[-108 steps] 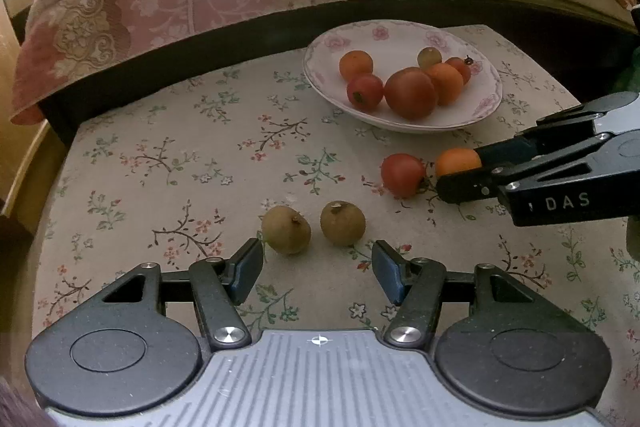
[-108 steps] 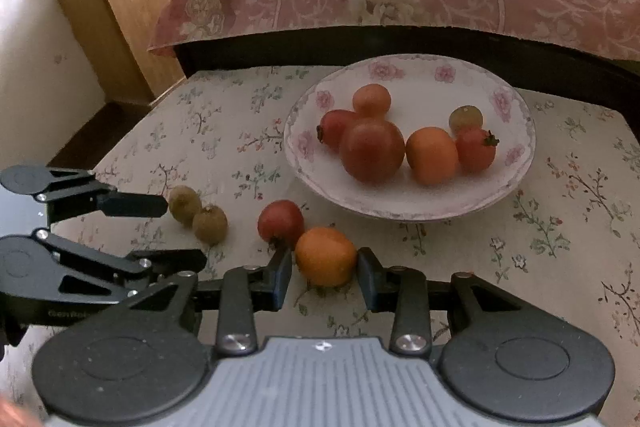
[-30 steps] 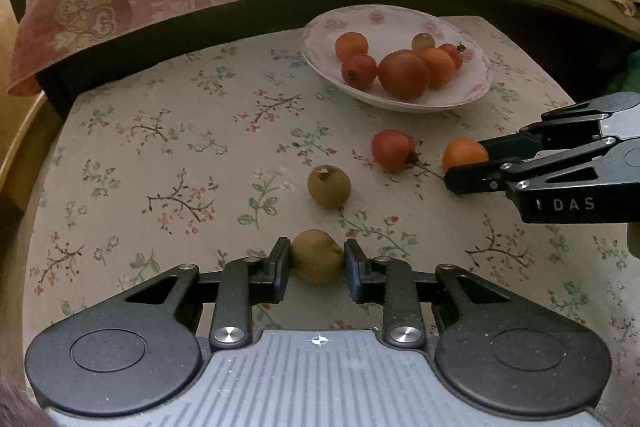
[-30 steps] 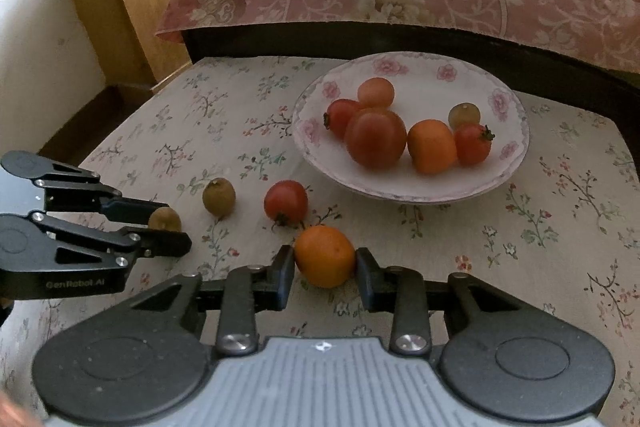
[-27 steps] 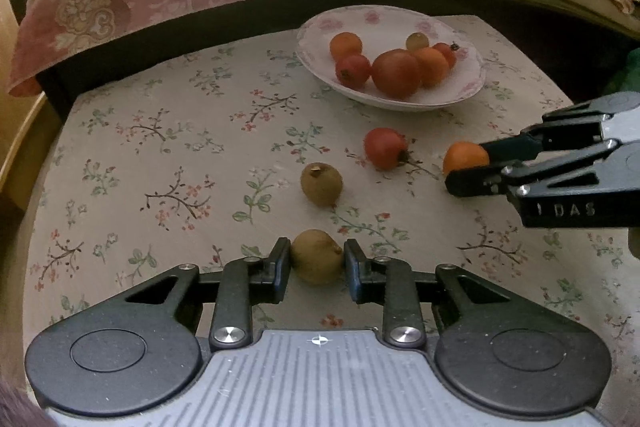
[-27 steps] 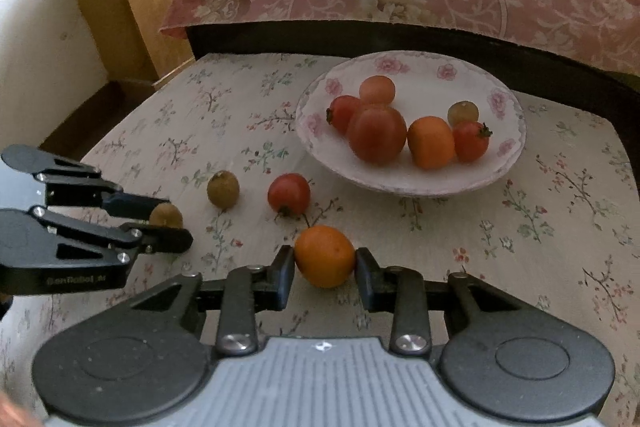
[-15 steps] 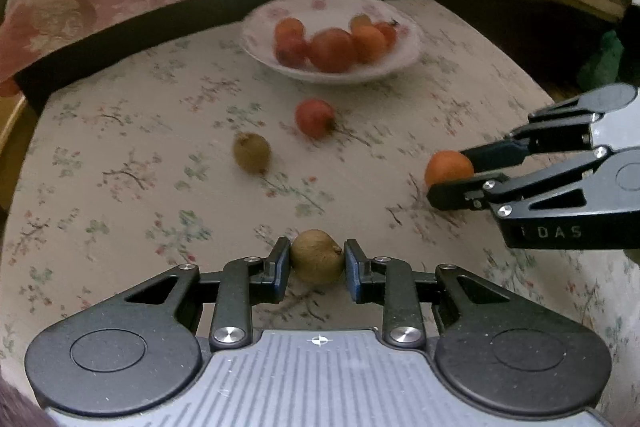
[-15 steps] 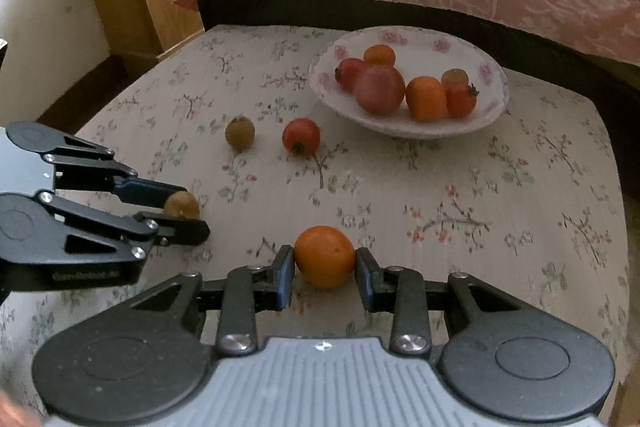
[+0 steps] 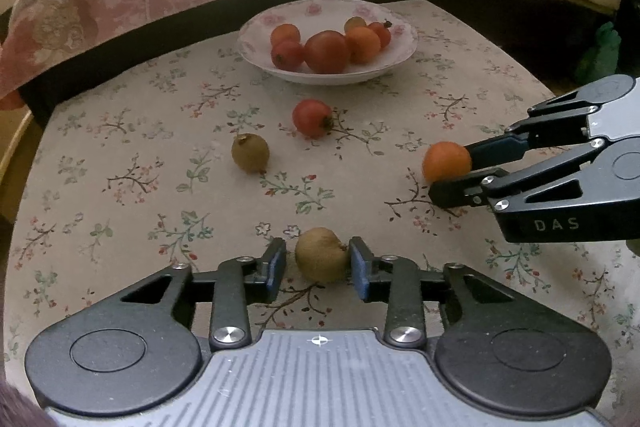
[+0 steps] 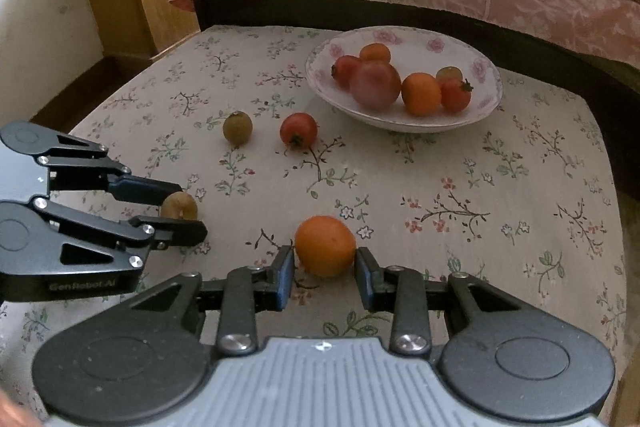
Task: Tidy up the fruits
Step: 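Lift the kiwi and tangerine in both tools toward the plate, then carry the kiwi and tangerine in both tools over the plate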
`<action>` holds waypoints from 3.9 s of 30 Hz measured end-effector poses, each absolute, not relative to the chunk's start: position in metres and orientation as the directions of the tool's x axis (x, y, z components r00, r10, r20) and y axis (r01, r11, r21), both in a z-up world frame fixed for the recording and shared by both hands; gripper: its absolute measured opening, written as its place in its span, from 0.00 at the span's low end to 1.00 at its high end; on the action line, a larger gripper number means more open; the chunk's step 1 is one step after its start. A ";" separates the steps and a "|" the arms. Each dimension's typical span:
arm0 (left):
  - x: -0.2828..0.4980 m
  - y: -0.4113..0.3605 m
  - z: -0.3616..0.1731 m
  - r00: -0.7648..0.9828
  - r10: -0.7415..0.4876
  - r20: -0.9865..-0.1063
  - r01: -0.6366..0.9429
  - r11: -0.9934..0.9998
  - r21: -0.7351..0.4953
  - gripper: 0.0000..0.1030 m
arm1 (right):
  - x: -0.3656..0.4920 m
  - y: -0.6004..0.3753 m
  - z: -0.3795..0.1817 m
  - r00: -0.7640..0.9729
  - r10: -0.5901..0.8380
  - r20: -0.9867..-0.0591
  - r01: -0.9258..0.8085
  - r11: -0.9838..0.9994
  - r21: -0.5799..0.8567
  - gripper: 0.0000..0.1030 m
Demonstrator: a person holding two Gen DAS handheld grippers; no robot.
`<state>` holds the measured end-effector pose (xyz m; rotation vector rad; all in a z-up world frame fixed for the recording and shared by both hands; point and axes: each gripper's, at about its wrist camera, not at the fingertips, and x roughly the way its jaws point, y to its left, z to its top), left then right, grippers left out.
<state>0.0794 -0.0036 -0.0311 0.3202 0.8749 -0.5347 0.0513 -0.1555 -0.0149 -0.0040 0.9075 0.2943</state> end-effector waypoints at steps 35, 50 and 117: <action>0.071 -0.015 -0.032 0.519 -0.296 -0.802 0.528 0.849 0.028 0.35 | 0.056 -0.158 -0.013 0.566 0.260 -0.783 -0.252 0.958 0.136 0.32; 0.086 -0.018 -0.016 0.557 -0.338 -0.758 0.514 0.858 -0.005 0.34 | 0.057 -0.159 0.000 0.595 0.275 -0.756 -0.245 0.957 0.155 0.32; 0.212 -0.084 0.001 0.633 -0.374 -0.678 0.519 0.854 0.015 0.36 | 0.178 -0.227 0.011 0.717 0.232 -0.657 -0.110 0.969 0.221 0.33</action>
